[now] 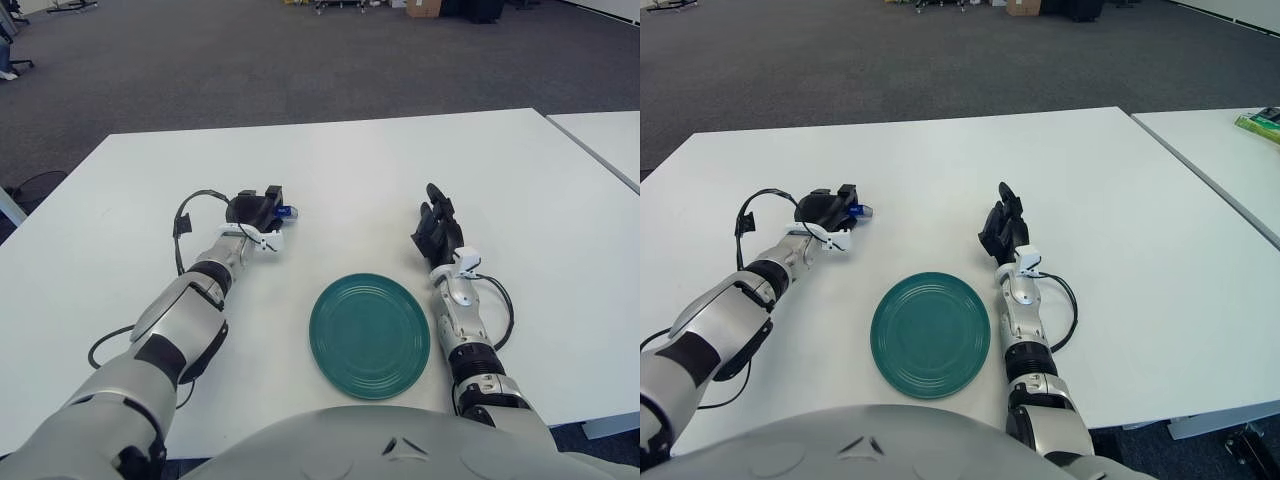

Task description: Put the gum into the plate.

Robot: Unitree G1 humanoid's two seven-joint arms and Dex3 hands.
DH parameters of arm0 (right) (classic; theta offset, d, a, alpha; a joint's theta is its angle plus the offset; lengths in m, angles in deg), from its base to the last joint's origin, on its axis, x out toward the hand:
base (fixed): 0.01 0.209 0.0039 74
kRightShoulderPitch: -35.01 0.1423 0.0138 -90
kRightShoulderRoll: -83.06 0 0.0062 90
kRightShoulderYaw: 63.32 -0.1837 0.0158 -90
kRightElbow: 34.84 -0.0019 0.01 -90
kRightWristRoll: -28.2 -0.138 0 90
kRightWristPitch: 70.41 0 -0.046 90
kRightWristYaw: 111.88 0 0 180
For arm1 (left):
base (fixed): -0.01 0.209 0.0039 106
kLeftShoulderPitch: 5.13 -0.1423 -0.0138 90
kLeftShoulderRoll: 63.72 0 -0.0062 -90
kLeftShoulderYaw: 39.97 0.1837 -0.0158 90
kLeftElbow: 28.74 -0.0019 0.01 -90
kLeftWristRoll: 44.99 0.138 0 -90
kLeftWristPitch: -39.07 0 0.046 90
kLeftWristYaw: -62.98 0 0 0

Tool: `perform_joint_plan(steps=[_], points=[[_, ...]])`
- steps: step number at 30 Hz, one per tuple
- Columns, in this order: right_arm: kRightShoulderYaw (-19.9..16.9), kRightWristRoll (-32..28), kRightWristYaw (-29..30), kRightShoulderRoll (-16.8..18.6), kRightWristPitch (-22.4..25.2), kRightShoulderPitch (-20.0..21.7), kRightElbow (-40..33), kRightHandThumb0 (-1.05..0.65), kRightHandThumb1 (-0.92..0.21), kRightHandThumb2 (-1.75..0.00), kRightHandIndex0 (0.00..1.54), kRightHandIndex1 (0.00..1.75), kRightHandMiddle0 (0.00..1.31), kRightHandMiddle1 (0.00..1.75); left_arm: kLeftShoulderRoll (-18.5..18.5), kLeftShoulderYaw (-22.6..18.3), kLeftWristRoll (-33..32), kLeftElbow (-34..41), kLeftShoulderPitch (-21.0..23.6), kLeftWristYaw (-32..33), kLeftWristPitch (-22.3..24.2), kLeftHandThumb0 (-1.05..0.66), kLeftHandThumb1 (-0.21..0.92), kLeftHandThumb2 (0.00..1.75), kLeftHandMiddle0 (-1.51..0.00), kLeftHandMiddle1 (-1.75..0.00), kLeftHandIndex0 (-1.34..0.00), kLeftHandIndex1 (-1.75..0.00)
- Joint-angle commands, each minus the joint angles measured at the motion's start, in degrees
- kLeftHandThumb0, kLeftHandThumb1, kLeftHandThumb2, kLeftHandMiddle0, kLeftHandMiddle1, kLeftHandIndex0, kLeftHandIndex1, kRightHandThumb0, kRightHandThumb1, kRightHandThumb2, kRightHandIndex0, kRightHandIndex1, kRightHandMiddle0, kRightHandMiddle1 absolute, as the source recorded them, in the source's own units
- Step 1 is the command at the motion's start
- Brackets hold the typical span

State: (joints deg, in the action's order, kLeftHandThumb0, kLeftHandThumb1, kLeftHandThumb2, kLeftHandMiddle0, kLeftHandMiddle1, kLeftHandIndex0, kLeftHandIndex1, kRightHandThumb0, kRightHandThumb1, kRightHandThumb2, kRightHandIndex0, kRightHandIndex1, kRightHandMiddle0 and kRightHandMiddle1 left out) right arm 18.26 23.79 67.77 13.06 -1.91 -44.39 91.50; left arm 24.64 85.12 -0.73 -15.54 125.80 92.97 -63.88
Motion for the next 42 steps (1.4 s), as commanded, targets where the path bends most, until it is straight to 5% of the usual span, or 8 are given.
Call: perform_joint_plan(steps=[1, 15, 22, 29, 35, 42], points=[[-2.4, -1.9, 2.1, 0.3, 5.6, -6.1, 8.1, -0.84, -0.92, -0.88, 0.16, 0.02, 0.00, 0.41, -0.2, 0.9, 0.8, -2.3, -4.3, -1.4, -0.9, -0.44, 0.42, 1.18, -1.08, -1.75, -0.52, -1.75], [-2.6, -2.2, 1.9, 0.3, 4.0, -6.7, 8.3, -0.83, -0.92, -0.90, 0.20, 0.02, 0.00, 0.47, 3.1, -0.6, 0.0, 1.3, 2.3, 6.9, -8.6, -0.44, 0.40, 1.20, -1.10, -1.75, -0.54, -1.75], [-2.5, -2.2, 1.7, 0.3, 4.4, -7.3, 7.9, -0.82, -0.92, -0.89, 0.21, 0.02, 0.00, 0.47, 7.1, -4.3, -2.4, 13.1, 3.4, 9.9, -20.9, -0.45, 0.38, 1.23, -1.14, -1.75, -0.56, -1.75], [-2.6, -2.5, 1.2, 0.4, 4.5, -7.3, 8.2, -0.82, -0.92, -0.87, 0.21, 0.01, 0.00, 0.44, 12.0, -9.7, -8.5, 40.3, -6.0, -3.1, -22.1, -0.46, 0.33, 1.29, -1.19, -1.75, -0.59, -1.75], [-2.5, -2.3, 1.5, 0.5, 4.6, -7.1, 8.6, -0.83, -0.92, -0.87, 0.21, 0.01, 0.00, 0.46, 13.6, -10.4, -14.2, 49.3, -10.2, -13.0, -24.4, -0.48, 0.28, 1.36, -1.18, -1.75, -0.64, -1.75], [-2.3, -1.9, 2.2, 0.6, 5.0, -6.9, 9.2, -0.83, -0.92, -0.87, 0.23, 0.01, 0.00, 0.51, 13.4, -9.3, -19.3, 61.4, -14.4, -27.6, -21.1, -0.50, 0.24, 1.41, -1.17, -1.75, -0.67, -1.75]])
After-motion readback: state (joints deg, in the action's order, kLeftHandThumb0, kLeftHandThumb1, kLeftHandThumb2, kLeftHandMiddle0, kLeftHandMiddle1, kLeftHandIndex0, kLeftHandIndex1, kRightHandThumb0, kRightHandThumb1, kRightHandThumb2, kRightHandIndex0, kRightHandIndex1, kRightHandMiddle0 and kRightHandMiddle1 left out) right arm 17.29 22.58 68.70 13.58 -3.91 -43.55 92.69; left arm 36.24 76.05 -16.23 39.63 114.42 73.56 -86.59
